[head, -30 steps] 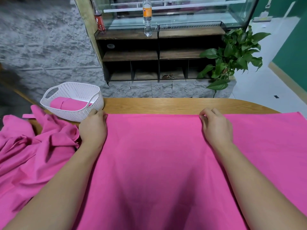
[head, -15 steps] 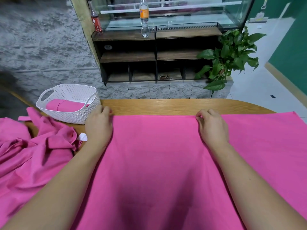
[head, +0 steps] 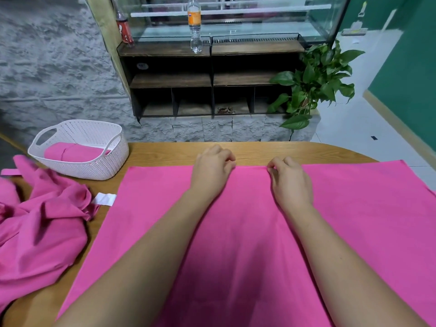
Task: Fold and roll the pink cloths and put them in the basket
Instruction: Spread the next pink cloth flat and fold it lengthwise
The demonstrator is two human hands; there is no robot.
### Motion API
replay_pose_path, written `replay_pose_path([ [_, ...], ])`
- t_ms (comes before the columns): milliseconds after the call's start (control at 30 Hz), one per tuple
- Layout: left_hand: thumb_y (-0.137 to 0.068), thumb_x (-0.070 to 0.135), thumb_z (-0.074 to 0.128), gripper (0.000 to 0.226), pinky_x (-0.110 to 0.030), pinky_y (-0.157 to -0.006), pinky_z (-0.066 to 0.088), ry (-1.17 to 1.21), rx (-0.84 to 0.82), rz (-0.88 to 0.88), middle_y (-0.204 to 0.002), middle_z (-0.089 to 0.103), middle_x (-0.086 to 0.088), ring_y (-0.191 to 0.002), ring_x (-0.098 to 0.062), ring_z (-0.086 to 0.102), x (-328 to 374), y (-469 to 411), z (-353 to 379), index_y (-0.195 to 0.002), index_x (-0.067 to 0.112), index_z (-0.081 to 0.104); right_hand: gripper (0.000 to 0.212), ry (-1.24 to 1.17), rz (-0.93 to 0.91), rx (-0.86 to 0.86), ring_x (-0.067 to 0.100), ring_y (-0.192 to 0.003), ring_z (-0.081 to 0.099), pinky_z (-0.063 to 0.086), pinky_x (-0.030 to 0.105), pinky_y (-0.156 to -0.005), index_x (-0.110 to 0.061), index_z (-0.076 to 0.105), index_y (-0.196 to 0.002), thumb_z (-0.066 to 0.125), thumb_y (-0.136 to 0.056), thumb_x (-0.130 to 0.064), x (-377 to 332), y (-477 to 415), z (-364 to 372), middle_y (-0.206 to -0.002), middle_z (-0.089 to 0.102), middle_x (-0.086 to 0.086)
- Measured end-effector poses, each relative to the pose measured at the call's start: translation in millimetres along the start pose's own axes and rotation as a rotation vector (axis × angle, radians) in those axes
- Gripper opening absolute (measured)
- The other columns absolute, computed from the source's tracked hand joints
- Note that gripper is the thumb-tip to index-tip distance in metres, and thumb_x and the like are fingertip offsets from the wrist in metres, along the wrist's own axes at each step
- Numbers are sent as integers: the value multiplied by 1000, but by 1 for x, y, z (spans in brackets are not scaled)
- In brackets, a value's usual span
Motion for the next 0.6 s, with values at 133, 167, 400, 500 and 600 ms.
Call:
replay_pose_path([
  [133, -92, 35, 74, 6, -41, -89, 46, 107, -47, 25, -94, 65, 9, -100, -19, 58, 18, -7, 22, -94, 29, 75, 11, -2, 8, -21, 27, -88, 57, 40, 36, -61, -24, 64, -99, 55, -102, -30, -1, 0, 1, -91, 55, -1],
  [167, -92, 34, 75, 5, -44, -90, 48, 115, -59, 37, -92, 65, 9, -98, -19, 58, 19, -5, 27, -93, 29, 75, 12, 2, 7, -23, 27, -89, 57, 43, 37, -62, -24, 63, -100, 54, -103, -31, -1, -1, 1, -93, 56, -1],
  [400, -90, 38, 77, 7, -44, -89, 49, 157, -93, 65, -91, 61, 14, -95, -15, 58, 10, -1, 40, -94, 34, 74, 12, 54, 14, -114, 30, -98, 57, 46, 40, -71, -18, 58, -104, 55, -101, -29, -4, -2, 7, -101, 58, 4],
  [500, -89, 35, 78, 7, -44, -89, 50, 186, -106, 51, -89, 60, 16, -94, -12, 57, 9, -3, 42, -91, 35, 72, 19, 149, 8, -260, 36, -104, 60, 44, 42, -74, -12, 55, -110, 57, -94, -23, -3, -3, 7, -110, 59, 11],
  [600, -88, 33, 80, 8, -45, -88, 51, 213, -105, 41, -87, 60, 16, -92, -11, 57, 8, -4, 44, -89, 33, 72, 26, 267, -11, -400, 38, -107, 64, 48, 42, -76, -11, 54, -117, 58, -94, -23, 12, -2, 0, -118, 61, 13],
])
Point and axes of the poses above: each hand's wrist, its own y-axis away from the middle knuckle, its own z-axis out of the palm, x = y × z, the point moved 10 cm from there along -y, towards the middle knuckle
